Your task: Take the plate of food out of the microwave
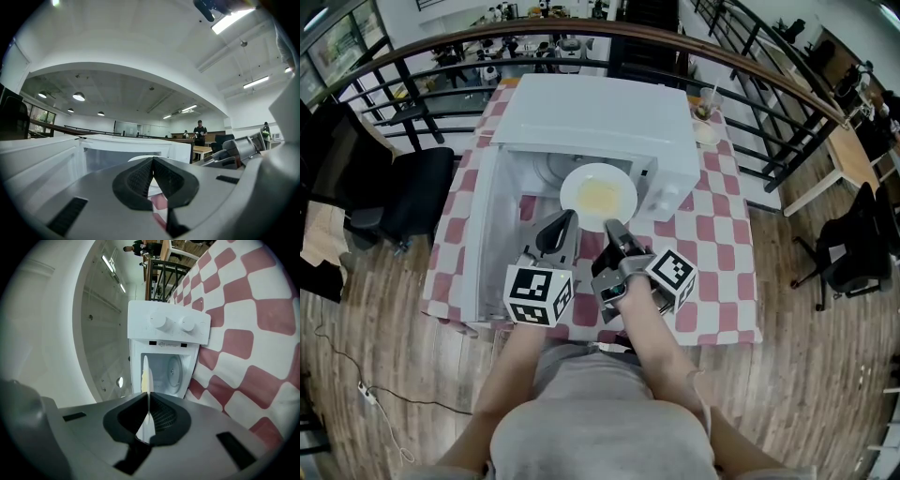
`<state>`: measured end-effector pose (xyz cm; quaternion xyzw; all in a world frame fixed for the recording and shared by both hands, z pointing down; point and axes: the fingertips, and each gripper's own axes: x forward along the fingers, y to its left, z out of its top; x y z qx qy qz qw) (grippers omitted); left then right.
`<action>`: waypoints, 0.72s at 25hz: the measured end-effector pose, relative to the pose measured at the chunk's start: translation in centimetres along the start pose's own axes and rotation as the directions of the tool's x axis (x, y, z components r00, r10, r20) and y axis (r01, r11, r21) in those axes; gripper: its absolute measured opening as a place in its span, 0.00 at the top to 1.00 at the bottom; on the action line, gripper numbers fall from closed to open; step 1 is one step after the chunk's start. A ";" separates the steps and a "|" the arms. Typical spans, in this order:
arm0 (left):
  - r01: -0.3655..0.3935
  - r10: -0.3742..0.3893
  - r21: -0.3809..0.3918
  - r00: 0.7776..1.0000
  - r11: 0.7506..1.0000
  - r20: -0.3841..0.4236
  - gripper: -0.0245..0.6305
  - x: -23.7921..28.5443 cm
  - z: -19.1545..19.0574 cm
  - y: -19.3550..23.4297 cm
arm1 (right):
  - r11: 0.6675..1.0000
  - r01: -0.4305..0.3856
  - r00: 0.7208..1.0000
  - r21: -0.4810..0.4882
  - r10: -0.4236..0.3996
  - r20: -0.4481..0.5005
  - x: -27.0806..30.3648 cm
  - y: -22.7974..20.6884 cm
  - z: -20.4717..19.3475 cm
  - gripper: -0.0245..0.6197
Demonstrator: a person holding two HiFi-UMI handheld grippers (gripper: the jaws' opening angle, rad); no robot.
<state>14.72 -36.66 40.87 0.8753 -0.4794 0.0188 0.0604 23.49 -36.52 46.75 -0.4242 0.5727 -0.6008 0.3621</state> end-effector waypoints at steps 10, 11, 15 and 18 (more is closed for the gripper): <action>0.002 -0.002 -0.004 1.000 1.000 0.007 0.96 0.0 0.2 -0.2 | 1.000 -0.002 1.000 -0.005 0.002 -0.010 0.2 0.3 -0.3 0.91; 0.003 -0.003 -0.003 1.000 1.000 0.007 0.96 0.0 0.2 -0.2 | 1.000 -0.002 1.000 -0.006 0.002 -0.011 0.2 0.3 -0.3 0.91; 0.008 -0.008 -0.001 1.000 1.000 0.008 0.96 0.0 0.2 -0.3 | 1.000 0.001 1.000 -0.004 -0.001 -0.012 0.3 0.2 -0.4 0.91; 0.011 -0.011 0.001 1.000 1.000 0.007 0.96 0.0 0.3 -0.4 | 1.000 0.002 1.000 0.001 -0.002 -0.012 0.3 0.2 -0.4 0.91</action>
